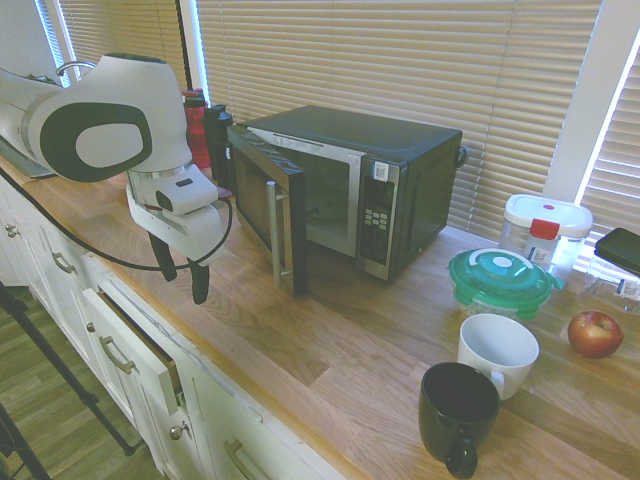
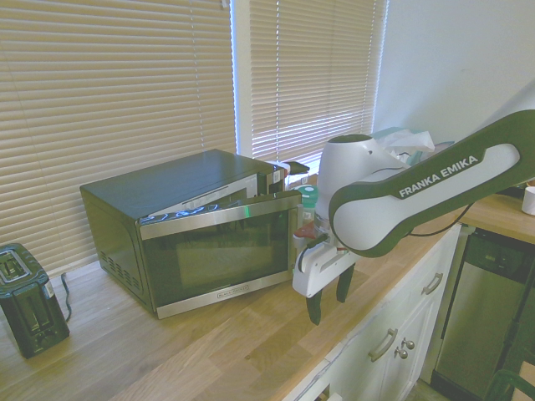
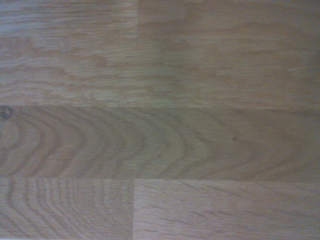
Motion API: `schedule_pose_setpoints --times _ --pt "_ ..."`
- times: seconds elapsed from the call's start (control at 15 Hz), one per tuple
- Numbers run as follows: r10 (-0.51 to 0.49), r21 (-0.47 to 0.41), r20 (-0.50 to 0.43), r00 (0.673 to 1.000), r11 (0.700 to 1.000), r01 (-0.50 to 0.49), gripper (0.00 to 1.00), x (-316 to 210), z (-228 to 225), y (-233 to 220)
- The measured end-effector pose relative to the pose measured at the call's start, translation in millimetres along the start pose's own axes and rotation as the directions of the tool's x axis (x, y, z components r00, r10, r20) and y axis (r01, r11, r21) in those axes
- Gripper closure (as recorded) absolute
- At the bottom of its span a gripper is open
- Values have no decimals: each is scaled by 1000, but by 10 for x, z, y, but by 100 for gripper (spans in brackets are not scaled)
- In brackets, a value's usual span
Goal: Close the microwave
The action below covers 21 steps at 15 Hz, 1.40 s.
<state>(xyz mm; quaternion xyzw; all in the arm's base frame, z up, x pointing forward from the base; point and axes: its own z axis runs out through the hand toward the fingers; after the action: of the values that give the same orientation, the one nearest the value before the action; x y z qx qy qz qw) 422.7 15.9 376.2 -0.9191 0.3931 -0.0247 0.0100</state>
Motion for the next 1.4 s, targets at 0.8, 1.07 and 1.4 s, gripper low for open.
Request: schedule_pose_setpoints --times 0.8,1.07,1.4 --pt "-14 14 -56 998 1000 14 0 253 -247 -435" --pt "-43 6 -78 996 999 43 0 316 -423 -737" --pt "-59 4 -103 993 998 59 0 465 -672 -1049"
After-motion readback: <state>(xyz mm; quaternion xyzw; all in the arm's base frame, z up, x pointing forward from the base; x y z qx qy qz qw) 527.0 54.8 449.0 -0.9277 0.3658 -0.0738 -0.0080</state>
